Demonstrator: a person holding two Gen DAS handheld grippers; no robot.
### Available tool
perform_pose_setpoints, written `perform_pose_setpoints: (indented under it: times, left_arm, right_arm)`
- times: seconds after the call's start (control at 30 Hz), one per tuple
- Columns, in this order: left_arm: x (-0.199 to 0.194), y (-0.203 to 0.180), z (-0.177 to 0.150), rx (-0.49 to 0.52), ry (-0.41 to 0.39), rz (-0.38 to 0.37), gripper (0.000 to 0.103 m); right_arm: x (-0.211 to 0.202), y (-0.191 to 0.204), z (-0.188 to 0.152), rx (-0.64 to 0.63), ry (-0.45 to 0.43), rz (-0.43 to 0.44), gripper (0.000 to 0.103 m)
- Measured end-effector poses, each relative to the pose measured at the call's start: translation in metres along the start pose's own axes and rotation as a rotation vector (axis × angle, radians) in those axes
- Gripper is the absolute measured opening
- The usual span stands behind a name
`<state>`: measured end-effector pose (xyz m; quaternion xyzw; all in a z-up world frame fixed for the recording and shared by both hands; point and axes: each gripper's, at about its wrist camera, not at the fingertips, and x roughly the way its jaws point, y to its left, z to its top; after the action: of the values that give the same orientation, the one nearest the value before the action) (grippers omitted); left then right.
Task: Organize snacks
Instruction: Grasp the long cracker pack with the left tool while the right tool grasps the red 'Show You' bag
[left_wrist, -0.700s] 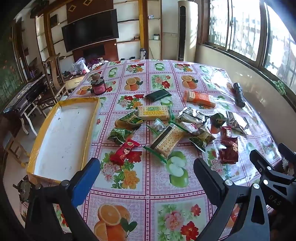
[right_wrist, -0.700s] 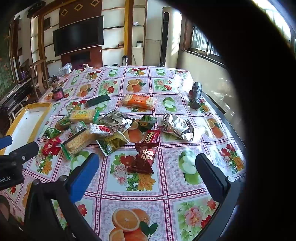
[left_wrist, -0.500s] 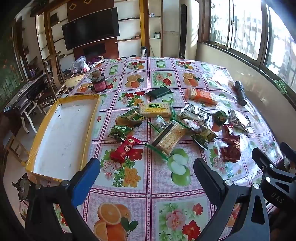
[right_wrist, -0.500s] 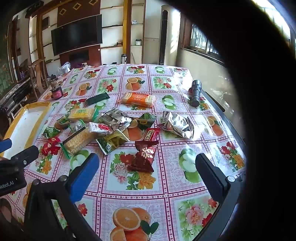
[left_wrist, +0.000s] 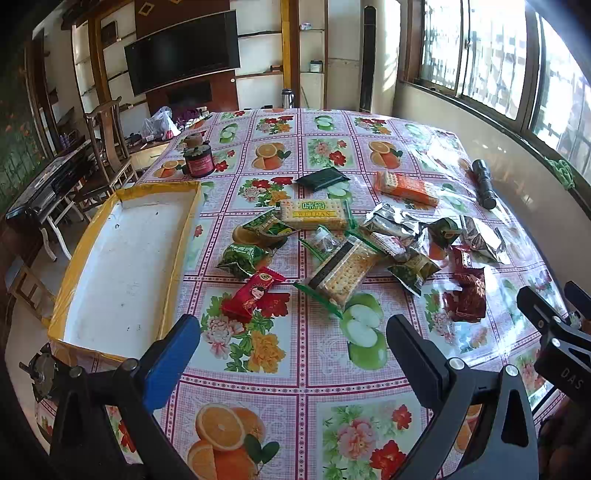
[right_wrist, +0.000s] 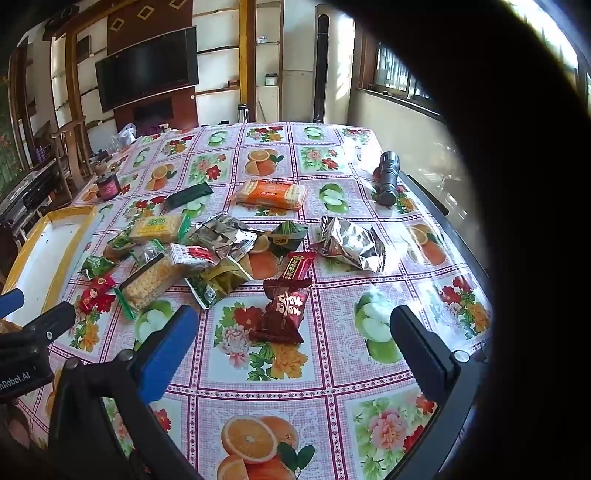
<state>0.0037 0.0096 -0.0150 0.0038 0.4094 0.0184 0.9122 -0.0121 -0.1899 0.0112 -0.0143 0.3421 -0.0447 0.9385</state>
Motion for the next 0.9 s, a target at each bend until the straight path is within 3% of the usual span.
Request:
perform_pose_setpoints:
  times: [0.13,0.37,0.53,0.9]
  left_arm:
    - [0.010,0.005,-0.005,0.013,0.010,0.012,0.101]
    - [0.039,-0.005,-0.015,0.088,0.138,-0.172,0.100]
    - [0.057,-0.027,-0.010,0.196,0.173,-0.141,0.099]
    - [0.111,-0.038,0.023,0.257,0.246,-0.172,0.096]
  right_arm:
    - [0.008,-0.007,-0.005,0.015,0.035,0.073,0.103]
    - [0.022,-0.012,-0.013,0.030,0.089,0.122,0.103]
    - [0.033,-0.022,-0.012,0.045,0.118,0.111,0.103]
    - [0.082,-0.025,-0.008,0.081,0.228,0.085,0.102]
